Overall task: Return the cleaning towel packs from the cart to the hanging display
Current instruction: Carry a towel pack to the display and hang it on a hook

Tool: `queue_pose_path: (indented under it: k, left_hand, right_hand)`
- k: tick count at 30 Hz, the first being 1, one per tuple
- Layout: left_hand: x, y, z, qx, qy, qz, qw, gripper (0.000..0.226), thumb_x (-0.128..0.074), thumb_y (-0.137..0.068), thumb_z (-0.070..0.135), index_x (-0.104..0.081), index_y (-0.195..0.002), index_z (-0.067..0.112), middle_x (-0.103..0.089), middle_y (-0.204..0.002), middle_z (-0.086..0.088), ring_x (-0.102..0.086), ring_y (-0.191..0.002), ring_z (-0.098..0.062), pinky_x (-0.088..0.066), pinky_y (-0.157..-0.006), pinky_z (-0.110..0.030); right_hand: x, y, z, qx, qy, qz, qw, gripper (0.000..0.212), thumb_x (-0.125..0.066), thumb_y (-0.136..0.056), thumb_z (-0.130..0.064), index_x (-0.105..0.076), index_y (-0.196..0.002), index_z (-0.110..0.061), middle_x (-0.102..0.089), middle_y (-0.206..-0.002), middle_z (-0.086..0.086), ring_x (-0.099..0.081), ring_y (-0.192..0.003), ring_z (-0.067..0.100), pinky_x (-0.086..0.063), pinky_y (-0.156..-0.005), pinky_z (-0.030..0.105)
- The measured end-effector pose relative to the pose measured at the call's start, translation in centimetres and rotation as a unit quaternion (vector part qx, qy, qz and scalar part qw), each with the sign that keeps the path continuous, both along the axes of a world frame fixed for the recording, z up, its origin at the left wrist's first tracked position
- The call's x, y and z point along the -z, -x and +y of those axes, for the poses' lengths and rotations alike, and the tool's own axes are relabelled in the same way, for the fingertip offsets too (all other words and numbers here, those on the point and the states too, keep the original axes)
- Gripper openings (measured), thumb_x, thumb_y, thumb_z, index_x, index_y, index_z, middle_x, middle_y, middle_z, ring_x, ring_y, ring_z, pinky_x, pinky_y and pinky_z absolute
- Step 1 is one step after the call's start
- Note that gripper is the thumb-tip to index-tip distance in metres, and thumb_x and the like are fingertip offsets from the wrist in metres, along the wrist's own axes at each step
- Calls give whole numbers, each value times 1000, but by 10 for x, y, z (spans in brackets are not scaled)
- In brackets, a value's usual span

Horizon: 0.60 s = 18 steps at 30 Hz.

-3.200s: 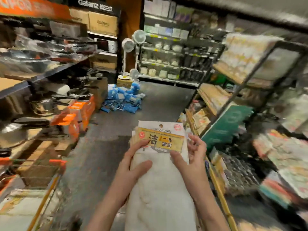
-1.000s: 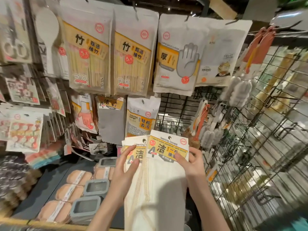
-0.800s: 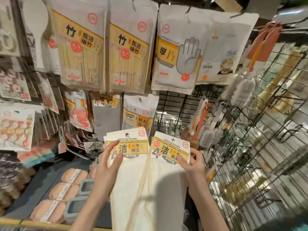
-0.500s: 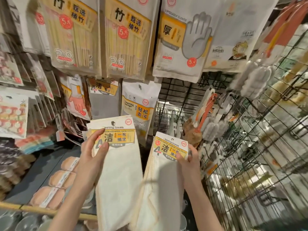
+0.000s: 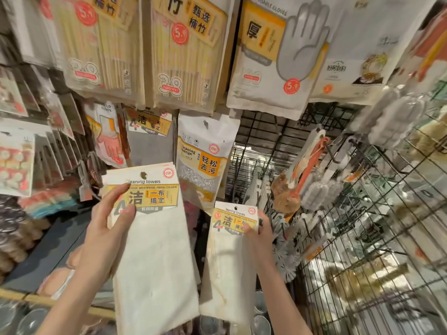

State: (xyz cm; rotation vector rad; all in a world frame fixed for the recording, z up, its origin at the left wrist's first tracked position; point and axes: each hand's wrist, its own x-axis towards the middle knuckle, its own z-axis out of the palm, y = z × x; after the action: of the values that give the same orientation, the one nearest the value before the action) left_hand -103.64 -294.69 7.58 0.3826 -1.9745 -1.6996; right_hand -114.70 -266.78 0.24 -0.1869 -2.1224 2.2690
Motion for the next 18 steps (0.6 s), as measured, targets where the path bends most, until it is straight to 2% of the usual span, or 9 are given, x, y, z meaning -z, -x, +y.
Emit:
queue_pose_path:
  k: [2, 5, 7, 10, 14, 16, 18]
  left_hand:
    - [3, 4, -3, 8, -12, -3, 1000, 46, -60, -77, 49, -55, -122, 49, -49, -137, 10, -44, -129, -7, -29, -113, -48]
    - [6, 9, -6, 22, -27, -4, 999, 53, -60, -71, 56, -55, -124, 47, -49, -138, 8, -44, -131, -12, -28, -113, -51]
    - [5, 12, -7, 24, -15, -12, 1000, 53, -59, -73, 56, -53, -125, 48, -48, -138, 8, -45, -130, -11, -29, -113, -51]
    - [3, 16, -5, 19, -2, -19, 1000, 46, -59, -78, 49, -53, -124, 50, -48, -138, 11, -45, -129, -8, -29, -113, -50]
    - [2, 21, 1, 34, -10, -5, 999, 43, -65, -83, 37, -55, -124, 45, -48, -138, 8, -45, -130, -11, -29, -113, -49]
    - [4, 22, 2, 38, -20, -3, 999, 43, -67, -83, 38, -55, -124, 44, -48, -138, 8, -45, -130, -12, -29, -113, -50]
    - [7, 24, 2, 45, -32, 0, 998, 43, -66, -82, 41, -56, -124, 45, -48, -139, 8, -45, -130, -12, -29, -113, -50]
  right_hand:
    - [7, 5, -2, 3, -4, 5, 1000, 55, -56, -85, 12, -38, -136, 1, -51, -129, 16, -53, -117, 30, -52, -76, 14]
    - [14, 10, -6, 11, 1, 10, 1000, 53, -56, -84, 14, -39, -133, 2, -51, -124, 14, -57, -99, 14, -49, -67, 8]
    - [19, 15, -7, 18, 24, 1, 1000, 53, -56, -84, 15, -39, -132, 4, -51, -122, 14, -57, -94, 12, -50, -65, 8]
    - [24, 20, -9, 26, 34, -5, 999, 53, -57, -84, 13, -40, -132, 2, -50, -121, 10, -54, -100, 17, -50, -66, 8]
    - [29, 26, -12, 43, 42, -15, 998, 51, -54, -86, 13, -41, -133, -2, -50, -122, 7, -56, -96, 11, -50, -69, 11]
    - [32, 30, -13, 57, 28, -27, 998, 50, -55, -87, 10, -43, -132, -6, -50, -125, 7, -55, -104, 17, -49, -77, 19]
    - [35, 33, -13, 56, 20, -27, 998, 46, -56, -87, 8, -45, -127, -11, -51, -123, 4, -56, -102, 14, -49, -75, 17]
